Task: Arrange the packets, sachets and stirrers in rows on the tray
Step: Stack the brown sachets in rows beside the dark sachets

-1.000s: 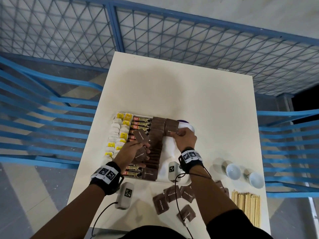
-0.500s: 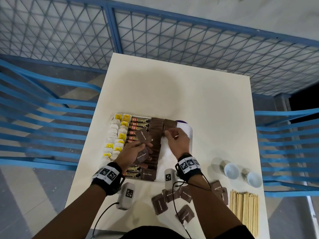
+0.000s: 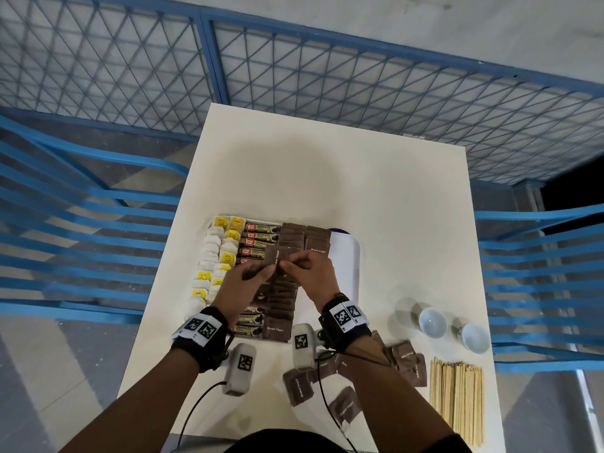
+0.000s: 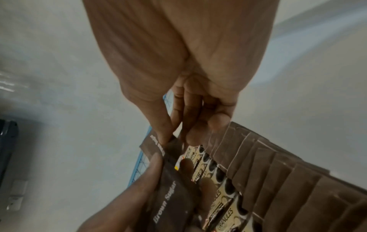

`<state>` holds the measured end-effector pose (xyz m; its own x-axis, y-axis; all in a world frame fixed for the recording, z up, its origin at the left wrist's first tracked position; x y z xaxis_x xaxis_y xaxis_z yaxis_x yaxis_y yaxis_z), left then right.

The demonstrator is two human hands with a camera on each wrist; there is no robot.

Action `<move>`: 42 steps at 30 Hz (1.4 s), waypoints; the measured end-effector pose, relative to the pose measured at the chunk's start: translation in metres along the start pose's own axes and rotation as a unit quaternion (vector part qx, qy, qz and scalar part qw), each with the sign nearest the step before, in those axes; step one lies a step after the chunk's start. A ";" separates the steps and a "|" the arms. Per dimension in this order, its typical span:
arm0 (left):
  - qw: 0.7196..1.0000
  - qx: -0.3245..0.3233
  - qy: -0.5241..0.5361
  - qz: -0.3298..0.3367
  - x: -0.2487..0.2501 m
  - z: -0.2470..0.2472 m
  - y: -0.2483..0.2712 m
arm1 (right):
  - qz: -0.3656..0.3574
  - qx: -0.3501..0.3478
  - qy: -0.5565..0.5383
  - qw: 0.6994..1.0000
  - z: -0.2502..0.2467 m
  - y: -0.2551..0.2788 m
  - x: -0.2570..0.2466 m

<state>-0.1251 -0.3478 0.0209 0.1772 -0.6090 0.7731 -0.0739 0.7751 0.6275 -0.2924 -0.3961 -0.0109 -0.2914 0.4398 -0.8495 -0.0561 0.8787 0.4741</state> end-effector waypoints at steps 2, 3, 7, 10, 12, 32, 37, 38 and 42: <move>0.999 0.042 -0.003 0.024 0.000 -0.003 -0.001 | 0.003 -0.024 0.015 1.000 0.001 0.003 0.001; 0.998 0.054 -0.016 0.036 0.001 -0.005 -0.001 | -0.003 -0.036 0.043 0.998 0.001 0.005 -0.001; 0.995 0.028 -0.073 0.058 0.003 -0.012 0.000 | -0.074 -0.024 0.085 0.993 -0.004 0.007 -0.014; 0.993 0.002 -0.106 0.057 0.003 -0.013 -0.002 | -0.106 -0.042 0.098 0.989 -0.005 0.004 -0.023; 0.992 0.000 -0.114 0.061 0.004 -0.013 -0.001 | -0.105 -0.035 0.097 0.989 -0.007 0.003 -0.023; 0.999 -0.006 -0.050 -0.001 -0.005 -0.014 0.003 | 0.017 0.064 0.015 0.998 -0.031 0.003 0.005; 0.998 -0.022 -0.051 -0.036 -0.003 -0.020 0.001 | 0.063 0.168 0.123 0.976 -0.050 -0.016 0.018; 0.998 -0.026 -0.053 -0.039 -0.002 -0.021 0.001 | 0.067 0.170 0.133 0.974 -0.048 -0.018 0.018; 0.997 -0.029 -0.058 -0.036 0.000 -0.026 -0.001 | 0.080 0.182 0.149 0.969 -0.044 -0.023 0.019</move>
<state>-0.0998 -0.3445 0.0179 0.0641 -0.6767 0.7335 -0.0077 0.7347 0.6784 -0.3381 -0.4161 -0.0274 -0.5338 0.5506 -0.6418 0.3372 0.8346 0.4355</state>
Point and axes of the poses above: each hand's wrist, its own y-axis away from the middle knuckle, its own z-axis out of the palm, x = y × z, the point moved 1 cm from there along -y, towards the middle knuckle, and after that the axes turned 2 degrees about y, right-handed, at the moved point
